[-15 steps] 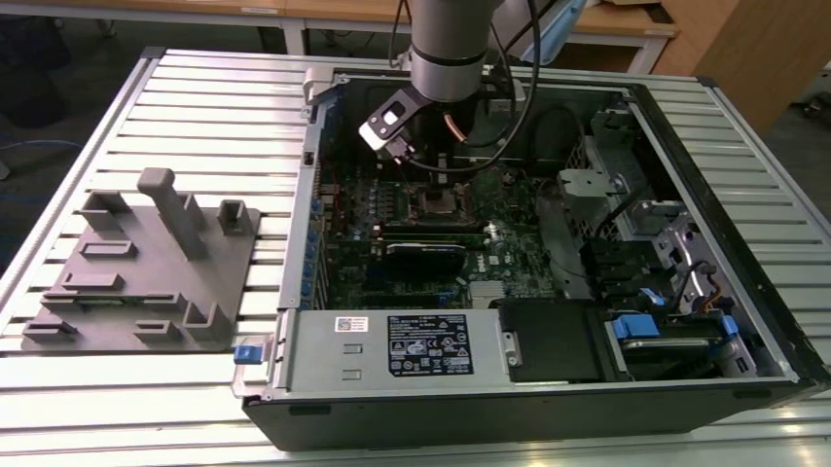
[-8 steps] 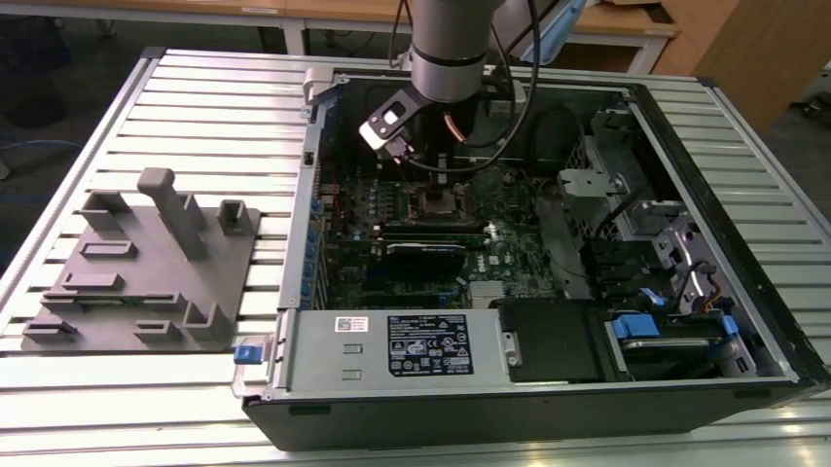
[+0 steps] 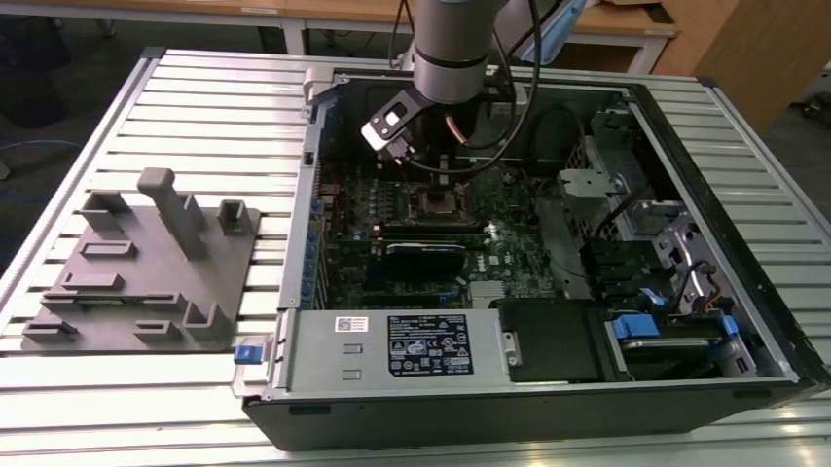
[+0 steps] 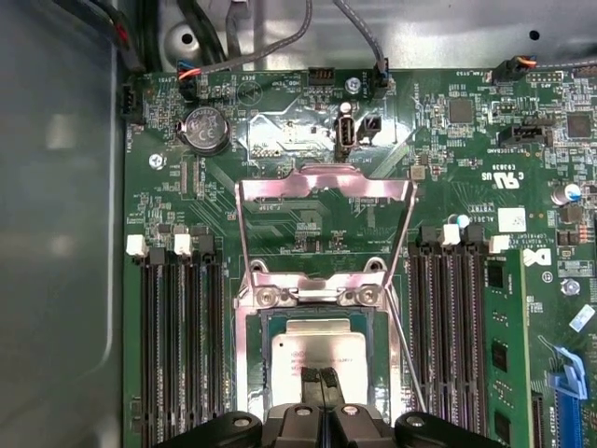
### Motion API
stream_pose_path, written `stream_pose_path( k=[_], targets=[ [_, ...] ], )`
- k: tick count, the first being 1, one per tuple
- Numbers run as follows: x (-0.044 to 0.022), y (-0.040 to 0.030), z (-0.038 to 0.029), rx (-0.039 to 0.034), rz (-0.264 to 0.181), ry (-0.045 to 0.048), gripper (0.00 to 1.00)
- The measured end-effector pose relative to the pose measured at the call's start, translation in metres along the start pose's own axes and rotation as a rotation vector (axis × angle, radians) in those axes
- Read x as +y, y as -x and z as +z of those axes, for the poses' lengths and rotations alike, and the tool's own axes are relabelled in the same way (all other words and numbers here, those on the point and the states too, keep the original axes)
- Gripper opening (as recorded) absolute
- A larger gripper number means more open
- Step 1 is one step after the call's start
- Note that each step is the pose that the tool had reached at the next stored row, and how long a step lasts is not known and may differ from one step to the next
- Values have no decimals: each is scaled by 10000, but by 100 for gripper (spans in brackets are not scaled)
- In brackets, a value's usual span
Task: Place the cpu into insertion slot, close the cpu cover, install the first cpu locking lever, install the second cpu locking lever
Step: 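Place the cpu into insertion slot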
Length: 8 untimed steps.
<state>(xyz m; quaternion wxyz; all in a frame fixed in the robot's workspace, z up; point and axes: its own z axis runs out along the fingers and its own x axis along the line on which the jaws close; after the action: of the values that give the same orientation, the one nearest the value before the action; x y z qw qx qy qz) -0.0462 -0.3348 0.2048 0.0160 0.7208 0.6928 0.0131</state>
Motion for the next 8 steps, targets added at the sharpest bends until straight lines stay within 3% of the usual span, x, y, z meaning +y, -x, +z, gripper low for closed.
stream_pose_path(
  k=[8],
  targets=[
    [-2, 0, 47, -2, 0, -1, 10]
  ],
)
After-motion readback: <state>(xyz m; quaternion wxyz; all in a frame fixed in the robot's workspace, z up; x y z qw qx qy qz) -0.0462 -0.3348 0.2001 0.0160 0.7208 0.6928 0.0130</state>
